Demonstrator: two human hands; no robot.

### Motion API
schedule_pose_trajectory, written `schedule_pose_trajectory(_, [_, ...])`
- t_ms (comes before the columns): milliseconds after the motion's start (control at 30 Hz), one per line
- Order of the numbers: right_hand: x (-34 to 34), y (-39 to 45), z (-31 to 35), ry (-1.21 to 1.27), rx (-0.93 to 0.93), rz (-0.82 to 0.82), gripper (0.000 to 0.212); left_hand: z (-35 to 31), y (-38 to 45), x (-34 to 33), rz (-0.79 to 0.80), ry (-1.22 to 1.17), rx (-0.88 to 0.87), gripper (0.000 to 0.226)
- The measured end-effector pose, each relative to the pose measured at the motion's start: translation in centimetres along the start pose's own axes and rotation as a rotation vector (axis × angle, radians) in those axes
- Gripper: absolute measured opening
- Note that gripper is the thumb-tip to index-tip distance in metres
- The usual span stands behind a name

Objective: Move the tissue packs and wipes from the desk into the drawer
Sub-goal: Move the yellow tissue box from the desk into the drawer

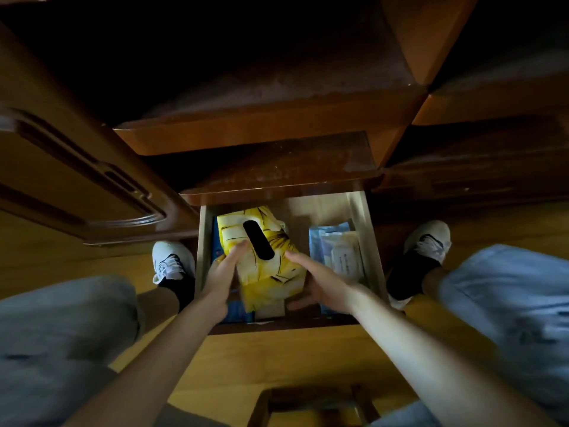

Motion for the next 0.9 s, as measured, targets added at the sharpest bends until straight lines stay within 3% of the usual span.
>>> schedule_pose_trajectory(100, [1.0, -0.7, 0.0, 0.118, 0.051, -0.093, 0.067, -0.4, 0.6, -1.8, 0.03, -0.055, -0.007, 0.067])
schedule_pose_trajectory(233, [3.5, -3.3, -1.6, 0.21, 0.044, -0.317, 0.074, -1.3, 1.7, -6.0, 0.133, 0.173, 0.02, 0.065])
schedule_pose_trajectory(367, [5.2, -5.1, -2.1, 0.268, 0.078, -0.382, 0.067, -1.7, 2.9, -9.6, 0.229, 0.246, 0.106, 0.079])
schedule_pose_trajectory(500, [6.5, -4.2, -1.5, 0.413, 0.166, -0.488, 0.055, -1.9, 3.7, -10.7, 0.319, 0.272, 0.036, 0.042])
schedule_pose_trajectory(800, [10.8, 2.4, 3.1, 0.471, 0.219, -0.684, 0.053, 1.2, 4.8, -7.0, 0.208, 0.264, -0.003, 0.034])
schedule_pose_trajectory(900, [12.0, 2.7, 2.6, 0.524, 0.234, -0.764, 0.058, 2.3, 4.9, -6.0, 0.211, 0.354, -0.022, 0.021])
Point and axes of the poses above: each hand's wrist, its own y-axis towards the middle knuckle, its own x-axis out of the back of the hand, z = x × y, the point moved 3 cm from there along y, towards the middle knuckle, and after that the axes turned 13 degrees about z, right-handed, at the moved point
